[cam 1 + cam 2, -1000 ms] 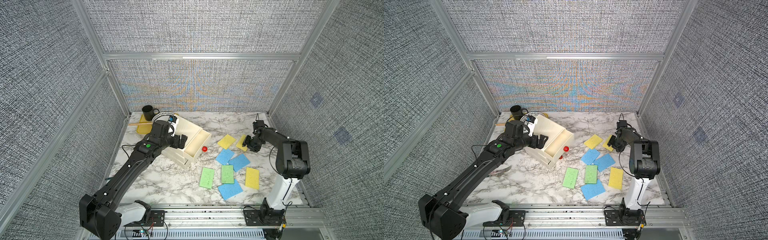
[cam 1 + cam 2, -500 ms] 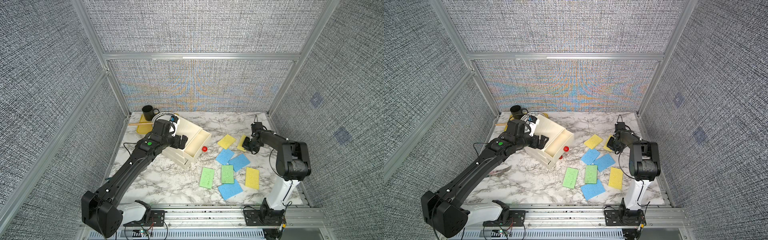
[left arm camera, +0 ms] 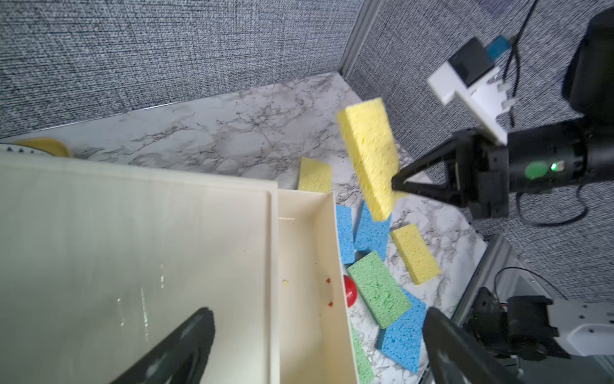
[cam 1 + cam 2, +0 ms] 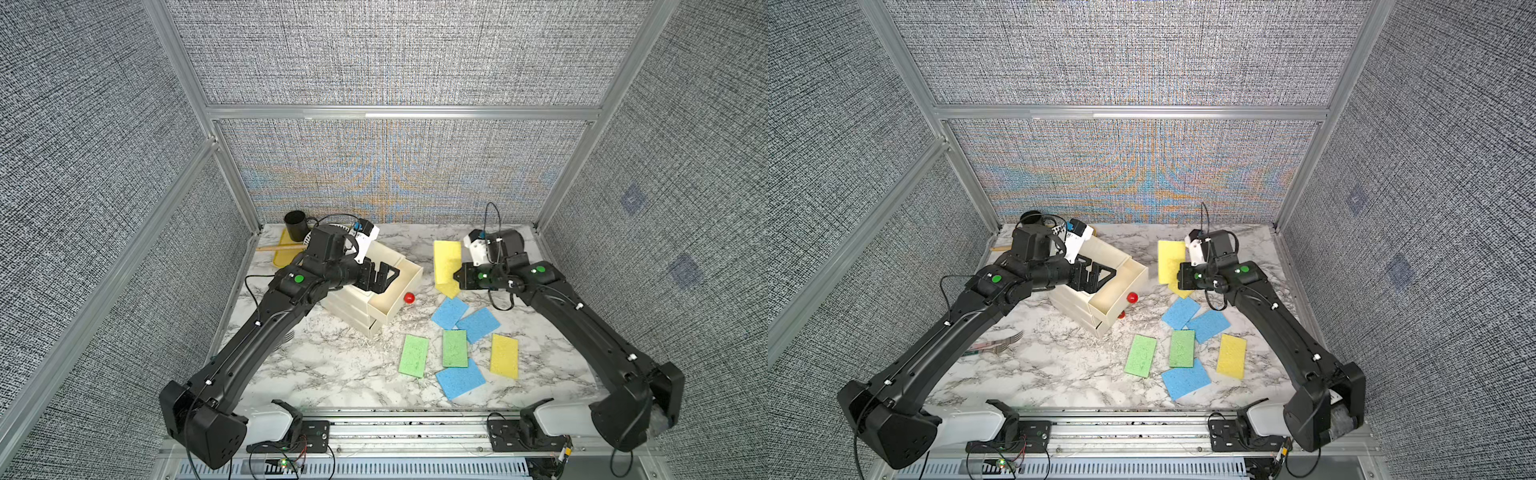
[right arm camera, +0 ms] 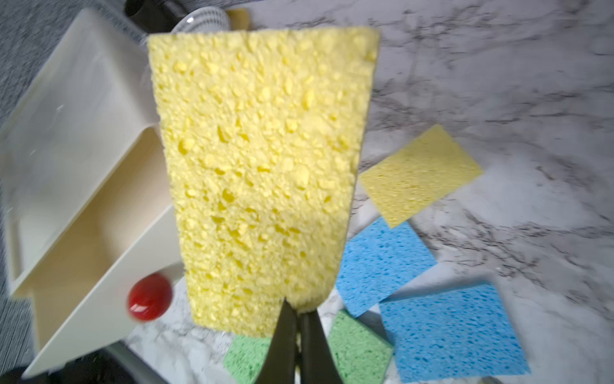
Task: Please put the sticky notes in the drawer by color
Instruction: Pick up the sponge from the center of the board.
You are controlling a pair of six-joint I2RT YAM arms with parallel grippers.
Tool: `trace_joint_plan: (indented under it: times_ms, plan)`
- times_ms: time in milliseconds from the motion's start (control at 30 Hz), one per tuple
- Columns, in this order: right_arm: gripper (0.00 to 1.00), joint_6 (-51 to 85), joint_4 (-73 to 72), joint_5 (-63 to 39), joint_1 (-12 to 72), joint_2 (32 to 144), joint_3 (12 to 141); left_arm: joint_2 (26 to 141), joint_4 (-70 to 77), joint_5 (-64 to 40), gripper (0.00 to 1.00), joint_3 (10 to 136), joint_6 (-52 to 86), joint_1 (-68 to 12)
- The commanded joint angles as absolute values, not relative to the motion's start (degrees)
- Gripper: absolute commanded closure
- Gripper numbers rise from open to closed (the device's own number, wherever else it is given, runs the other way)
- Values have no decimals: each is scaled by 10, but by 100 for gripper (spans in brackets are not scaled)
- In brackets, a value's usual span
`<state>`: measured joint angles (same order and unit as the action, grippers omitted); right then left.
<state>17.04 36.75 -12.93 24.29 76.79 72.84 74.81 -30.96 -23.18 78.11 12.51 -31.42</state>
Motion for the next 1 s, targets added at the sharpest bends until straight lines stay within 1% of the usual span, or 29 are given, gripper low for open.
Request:
trace_joint_plan:
  times_ms: [0,167,333,367,400,467,533,600,633,667,700,733,767,833,900,967]
  plan:
    - [100,159,386,-147,300,746,736,759,-314,-270,0,815,147,-321]
    - [100,177,384,-131,380,729,746,787,-348,-259,0,852,146,-340]
    - [100,182,397,-105,442,739,776,801,-359,-260,1,851,148,-358]
    - [100,183,400,-101,451,742,783,801,-359,-263,5,849,148,-361]
    - [100,183,402,-99,457,743,788,800,-358,-263,12,847,147,-362]
    - [100,188,405,-91,466,741,797,796,-358,-265,38,844,149,-363]
    - [100,194,408,-83,471,738,806,792,-359,-270,57,839,149,-364]
    - [99,202,413,-72,475,733,815,785,-358,-277,74,833,150,-363]
    - [86,207,420,-61,477,732,820,779,-353,-278,89,828,154,-364]
    - [77,213,425,-52,479,731,825,774,-346,-279,98,821,158,-364]
    - [68,219,430,-45,480,728,829,767,-339,-283,98,814,164,-364]
    - [57,229,436,-33,481,726,834,760,-327,-286,98,805,172,-364]
    - [49,244,443,-14,481,721,838,752,-316,-285,98,797,180,-364]
    - [43,279,450,21,481,709,838,735,-289,-274,99,780,209,-364]
    - [42,321,446,53,480,691,833,711,-248,-258,99,754,254,-363]
    - [41,352,412,37,478,658,811,678,-186,-236,99,715,315,-363]
